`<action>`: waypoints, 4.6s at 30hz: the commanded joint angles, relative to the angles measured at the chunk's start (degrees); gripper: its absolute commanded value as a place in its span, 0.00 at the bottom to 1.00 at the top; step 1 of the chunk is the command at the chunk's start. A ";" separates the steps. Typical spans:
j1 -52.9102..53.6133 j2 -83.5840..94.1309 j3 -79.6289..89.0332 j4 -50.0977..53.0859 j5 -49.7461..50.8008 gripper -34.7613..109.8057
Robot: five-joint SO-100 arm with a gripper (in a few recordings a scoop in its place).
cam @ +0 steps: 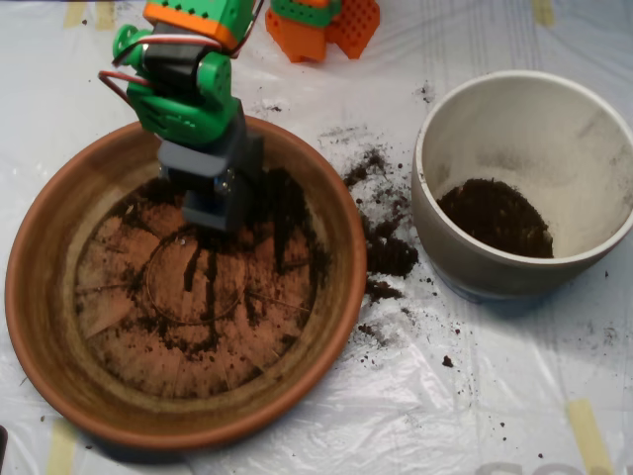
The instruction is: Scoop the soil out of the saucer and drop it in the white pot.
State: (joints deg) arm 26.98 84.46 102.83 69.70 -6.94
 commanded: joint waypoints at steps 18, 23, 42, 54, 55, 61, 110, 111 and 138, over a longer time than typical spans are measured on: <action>-25.84 36.74 -8.96 9.76 3.08 0.24; -33.31 36.56 -14.50 11.78 0.18 0.24; -52.29 12.66 -40.69 21.97 -5.71 0.47; -49.22 15.38 -42.28 24.52 -6.33 0.51; -48.34 16.08 -42.98 24.96 -6.50 0.51; -38.58 20.39 -43.51 26.63 -5.36 0.52; -1.14 15.47 18.19 -6.24 -62.31 0.47; -0.97 15.38 18.28 -6.50 -62.58 0.45; -4.66 21.27 23.20 -9.76 -61.26 0.51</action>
State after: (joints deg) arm 22.85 100.63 125.95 59.50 -68.03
